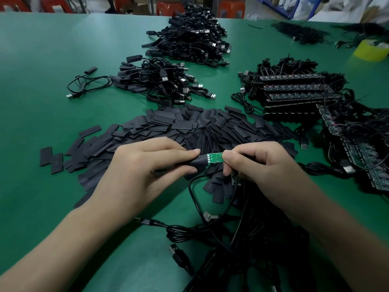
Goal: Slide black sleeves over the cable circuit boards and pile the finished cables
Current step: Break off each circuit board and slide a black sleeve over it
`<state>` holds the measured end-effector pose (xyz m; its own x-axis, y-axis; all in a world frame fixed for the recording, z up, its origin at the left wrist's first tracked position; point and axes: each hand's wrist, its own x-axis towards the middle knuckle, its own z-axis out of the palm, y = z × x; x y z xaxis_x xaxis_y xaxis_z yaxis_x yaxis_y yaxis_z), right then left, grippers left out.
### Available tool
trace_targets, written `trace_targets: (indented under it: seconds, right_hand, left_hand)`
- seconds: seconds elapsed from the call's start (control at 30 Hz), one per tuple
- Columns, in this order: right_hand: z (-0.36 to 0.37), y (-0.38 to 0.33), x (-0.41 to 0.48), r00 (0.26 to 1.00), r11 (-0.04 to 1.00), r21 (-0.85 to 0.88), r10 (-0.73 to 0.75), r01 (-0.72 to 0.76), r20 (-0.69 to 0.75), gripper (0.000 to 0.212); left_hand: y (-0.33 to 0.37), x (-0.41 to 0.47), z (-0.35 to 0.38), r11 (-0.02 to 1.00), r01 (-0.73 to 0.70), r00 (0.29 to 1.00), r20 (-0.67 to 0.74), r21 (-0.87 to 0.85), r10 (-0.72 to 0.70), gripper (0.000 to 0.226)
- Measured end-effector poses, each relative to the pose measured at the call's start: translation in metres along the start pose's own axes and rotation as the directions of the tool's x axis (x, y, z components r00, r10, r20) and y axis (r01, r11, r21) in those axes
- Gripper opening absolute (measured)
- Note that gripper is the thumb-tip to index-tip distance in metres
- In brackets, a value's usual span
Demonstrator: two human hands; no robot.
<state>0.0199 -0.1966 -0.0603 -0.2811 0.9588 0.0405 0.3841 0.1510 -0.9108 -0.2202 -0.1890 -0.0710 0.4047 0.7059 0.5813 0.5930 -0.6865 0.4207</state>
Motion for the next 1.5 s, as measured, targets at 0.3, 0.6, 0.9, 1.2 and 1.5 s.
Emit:
trace_targets:
  seconds: [0.3, 0.6, 0.9, 1.2, 1.5]
  right_hand:
    - [0.007, 0.002, -0.001, 0.997, 0.996, -0.075, -0.054, 0.050, -0.047, 0.034]
    - [0.007, 0.004, 0.000, 0.813, 0.668, -0.657, -0.565, 0.349, -0.142, 0.026]
    - [0.004, 0.004, -0.003, 0.868, 0.709, -0.601, -0.494, 0.369, -0.049, 0.033]
    - [0.007, 0.003, -0.005, 0.829, 0.790, -0.432, -0.539, 0.436, -0.150, 0.004]
    - [0.006, 0.006, -0.004, 0.798, 0.719, -0.515, -0.593, 0.467, -0.105, 0.009]
  left_hand:
    - [0.005, 0.000, 0.006, 0.999, 0.049, 0.998, -0.043, 0.002, -0.049, 0.026]
    - [0.011, 0.005, 0.005, 0.926, 0.231, 0.973, 0.053, -0.298, -0.226, 0.018]
    - [0.005, 0.007, 0.002, 0.901, 0.282, 0.958, 0.149, -0.329, -0.245, 0.026]
    - [0.014, 0.006, 0.005, 0.938, 0.171, 0.981, -0.040, -0.303, -0.192, 0.021]
    - [0.016, 0.002, 0.012, 0.837, 0.254, 0.958, 0.006, -0.484, -0.287, 0.022]
